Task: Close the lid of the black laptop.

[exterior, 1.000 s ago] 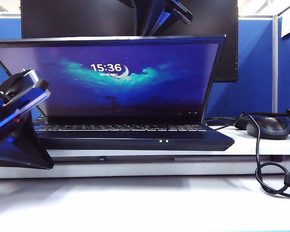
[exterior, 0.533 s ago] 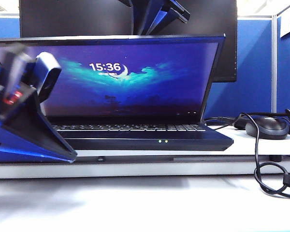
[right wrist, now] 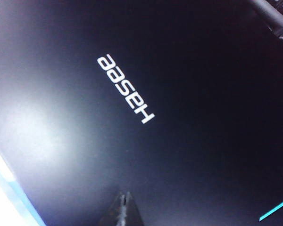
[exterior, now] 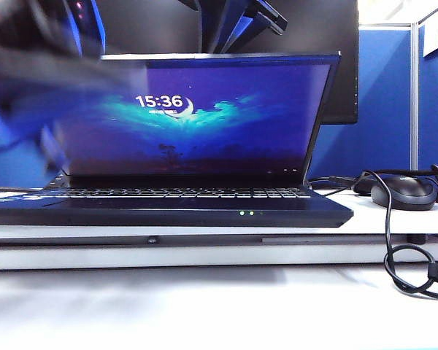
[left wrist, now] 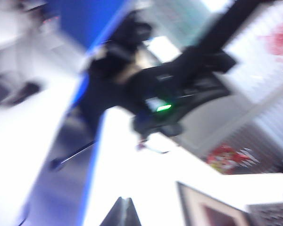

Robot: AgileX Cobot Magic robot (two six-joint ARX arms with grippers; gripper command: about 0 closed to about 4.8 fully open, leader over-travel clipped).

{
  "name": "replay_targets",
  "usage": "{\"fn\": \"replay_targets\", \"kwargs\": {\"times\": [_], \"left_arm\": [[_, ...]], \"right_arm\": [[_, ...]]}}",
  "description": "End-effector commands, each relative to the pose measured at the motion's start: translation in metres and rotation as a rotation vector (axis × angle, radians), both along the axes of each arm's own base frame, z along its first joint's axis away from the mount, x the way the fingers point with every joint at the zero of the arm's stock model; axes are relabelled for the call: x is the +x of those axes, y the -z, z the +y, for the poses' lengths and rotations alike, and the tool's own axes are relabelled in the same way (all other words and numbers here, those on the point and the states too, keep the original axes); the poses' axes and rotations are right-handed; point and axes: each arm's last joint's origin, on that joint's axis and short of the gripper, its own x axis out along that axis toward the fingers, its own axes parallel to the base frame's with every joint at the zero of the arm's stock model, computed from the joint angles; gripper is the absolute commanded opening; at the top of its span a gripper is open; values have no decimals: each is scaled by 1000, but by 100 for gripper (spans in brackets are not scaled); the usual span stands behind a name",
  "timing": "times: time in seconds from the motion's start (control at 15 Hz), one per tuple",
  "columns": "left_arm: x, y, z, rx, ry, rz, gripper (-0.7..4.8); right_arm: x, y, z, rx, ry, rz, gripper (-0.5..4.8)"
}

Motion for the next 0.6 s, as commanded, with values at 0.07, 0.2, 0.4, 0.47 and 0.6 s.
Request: {"fn": "replay_targets", "kwargs": {"times": [0.07,0.2,0.4,0.47,0.6], "left_arm": [[-1,-31,-1,-129,52,-84,-2],[-6,-56,4,-253,7,-178,-2],[-7,-78,13,-348,-92,-200,-3],[-8,-85,17,-373,-125,-215,-3],[-6,-98,29,-398,-195,-248,-3]], "right_arm": [[-3,0,-1,-14,-8,22,-1],[-4,0,-2,-25,-7,34,-1],[-6,2,-4,-43,-7,53,-1],[-7,2,-5,-52,-7,64,-1],[-7,3,-6,-78,2,62,-1]]}}
